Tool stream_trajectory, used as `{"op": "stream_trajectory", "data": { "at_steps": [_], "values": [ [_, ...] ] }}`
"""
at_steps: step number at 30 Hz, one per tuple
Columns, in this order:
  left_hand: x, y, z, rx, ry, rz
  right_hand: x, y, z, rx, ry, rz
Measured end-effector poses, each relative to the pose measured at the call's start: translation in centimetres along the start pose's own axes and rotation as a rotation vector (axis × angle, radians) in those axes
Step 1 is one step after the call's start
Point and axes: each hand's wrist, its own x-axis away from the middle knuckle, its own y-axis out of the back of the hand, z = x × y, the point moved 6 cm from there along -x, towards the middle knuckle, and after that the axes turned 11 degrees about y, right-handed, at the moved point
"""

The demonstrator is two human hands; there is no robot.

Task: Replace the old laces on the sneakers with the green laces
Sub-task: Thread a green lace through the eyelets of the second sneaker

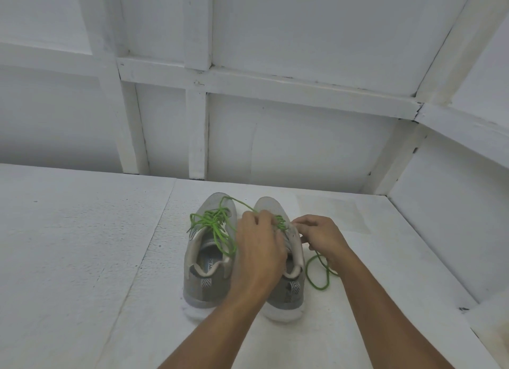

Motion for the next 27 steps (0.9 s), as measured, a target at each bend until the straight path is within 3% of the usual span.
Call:
{"op": "stream_trajectory", "data": {
  "at_steps": [7, 9, 12, 13, 14, 16, 18, 20, 22, 27],
  "values": [
    [-0.5, -1.3, 1.9, 0.055, 0.169, 0.11, -1.6, 2.0, 0.6, 0.012, 0.085, -0.167],
    [-0.7, -1.4, 2.2, 0.057, 0.193, 0.122, -3.1, 4.1, 1.5, -0.333, 0.114, -0.295],
    [-0.8, -1.7, 2.5, 0.046, 0.202, 0.131, -4.4, 9.9, 3.9, -1.172, 0.16, -0.489],
    [-0.8, -1.8, 2.6, 0.047, 0.2, 0.133, -4.5, 11.6, 4.7, -1.264, 0.188, -0.544],
    [-0.7, -1.9, 2.7, 0.049, 0.195, 0.134, -4.3, 12.7, 5.2, -1.21, 0.208, -0.588],
    [-0.6, -2.1, 2.9, 0.051, 0.196, 0.137, -3.6, 12.6, 5.8, -0.75, 0.268, -0.581],
    [-0.6, -2.2, 3.0, 0.053, 0.197, 0.136, -2.7, 8.5, 6.0, -0.093, 0.362, -0.302],
    [-0.7, -2.1, 2.9, 0.055, 0.193, 0.131, -1.8, 3.1, 3.4, 0.37, 0.373, 0.067],
    [-0.7, -2.1, 2.9, 0.052, 0.184, 0.122, -1.2, 1.0, 0.9, 0.546, 0.356, 0.161],
    [-0.7, -2.0, 2.9, 0.063, 0.177, 0.115, -1.3, 1.6, 0.3, 0.396, 0.342, 0.057]
  ]
}}
